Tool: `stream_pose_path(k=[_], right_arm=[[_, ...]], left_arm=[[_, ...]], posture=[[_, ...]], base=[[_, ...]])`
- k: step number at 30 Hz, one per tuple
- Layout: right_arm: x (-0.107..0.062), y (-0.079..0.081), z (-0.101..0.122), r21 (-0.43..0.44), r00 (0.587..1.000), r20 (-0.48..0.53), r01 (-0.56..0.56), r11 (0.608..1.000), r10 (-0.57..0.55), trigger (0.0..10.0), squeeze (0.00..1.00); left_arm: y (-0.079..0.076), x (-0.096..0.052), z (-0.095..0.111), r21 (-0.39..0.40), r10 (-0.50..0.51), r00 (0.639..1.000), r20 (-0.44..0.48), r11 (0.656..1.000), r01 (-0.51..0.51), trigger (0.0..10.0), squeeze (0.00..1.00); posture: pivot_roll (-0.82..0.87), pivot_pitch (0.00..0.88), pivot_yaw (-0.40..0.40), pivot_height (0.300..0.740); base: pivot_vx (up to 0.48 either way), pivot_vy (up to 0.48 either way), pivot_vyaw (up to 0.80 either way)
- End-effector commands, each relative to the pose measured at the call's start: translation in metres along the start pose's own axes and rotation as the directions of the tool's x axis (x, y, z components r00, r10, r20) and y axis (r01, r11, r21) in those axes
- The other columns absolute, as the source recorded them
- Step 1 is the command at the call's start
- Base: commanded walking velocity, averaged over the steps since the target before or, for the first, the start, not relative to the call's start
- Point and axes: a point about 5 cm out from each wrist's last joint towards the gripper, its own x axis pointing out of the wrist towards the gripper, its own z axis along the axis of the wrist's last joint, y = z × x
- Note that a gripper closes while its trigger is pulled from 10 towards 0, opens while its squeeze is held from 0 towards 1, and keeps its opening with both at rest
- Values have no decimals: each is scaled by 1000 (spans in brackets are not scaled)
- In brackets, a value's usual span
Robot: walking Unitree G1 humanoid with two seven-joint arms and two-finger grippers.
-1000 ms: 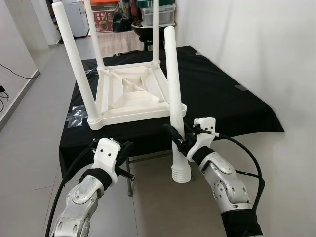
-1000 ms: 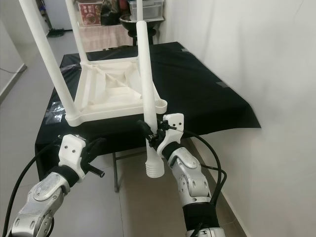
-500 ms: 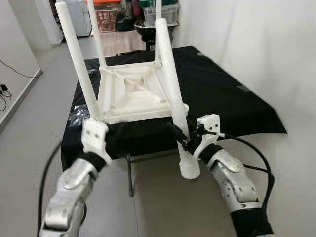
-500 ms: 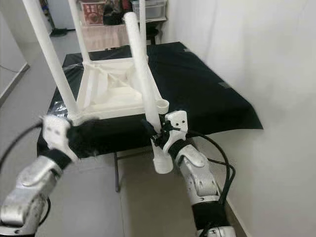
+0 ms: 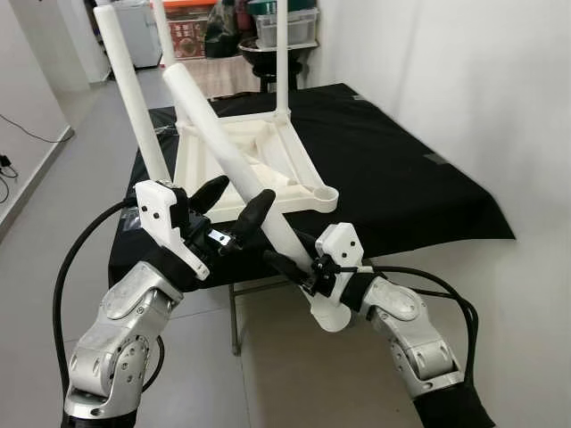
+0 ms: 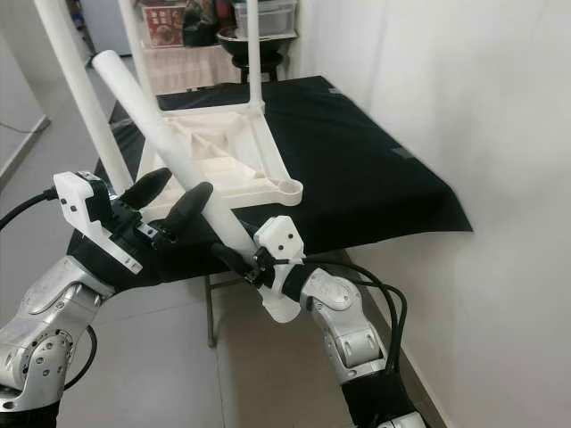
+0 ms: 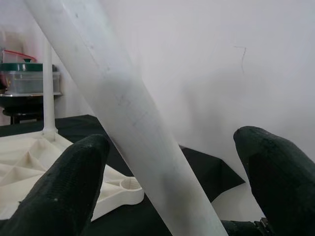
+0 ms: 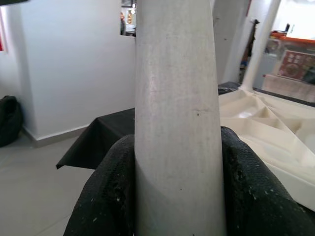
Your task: Building children table
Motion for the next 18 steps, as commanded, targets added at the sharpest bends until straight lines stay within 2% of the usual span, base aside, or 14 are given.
stream_pose_path(k=[1,7,8,12,13,15,18], right_arm=[[0,7,4,-40,999,18,-49,998,50,10000,0],[-2,6,7,-28,998,31,-60,998,60,10000,0],[-2,6,8,-24,997,34,-63,998,64,10000,0],[-3,6,8,-24,997,34,-68,997,69,10000,0],[-3,7,7,-24,997,30,-73,997,74,10000,0],[-3,7,7,-24,997,30,-73,997,74,10000,0],[-3,7,6,-15,997,28,-68,998,69,10000,0]], left_arm=[[3,2,3,-14,-3,1000,-5,1000,3,10000,1000],[8,6,8,-35,38,999,20,999,-38,10000,1000],[8,6,10,-51,36,999,33,998,-34,10000,0],[8,7,11,-64,30,998,46,998,-27,10000,0],[6,7,15,-98,21,997,79,995,-14,0,0],[6,7,15,-98,21,997,79,995,-14,0,0],[5,7,24,-150,4,990,141,988,17,0,0]], posture=[[-102,0,38,740],[-107,0,39,740],[-111,0,39,740],[-111,0,37,740],[-115,0,38,740],[-115,0,38,740],[-117,0,37,740]], base=[[0,0,0],[0,0,0],[0,0,0],[0,0,0],[0,0,0],[0,0,0],[0,0,0]])
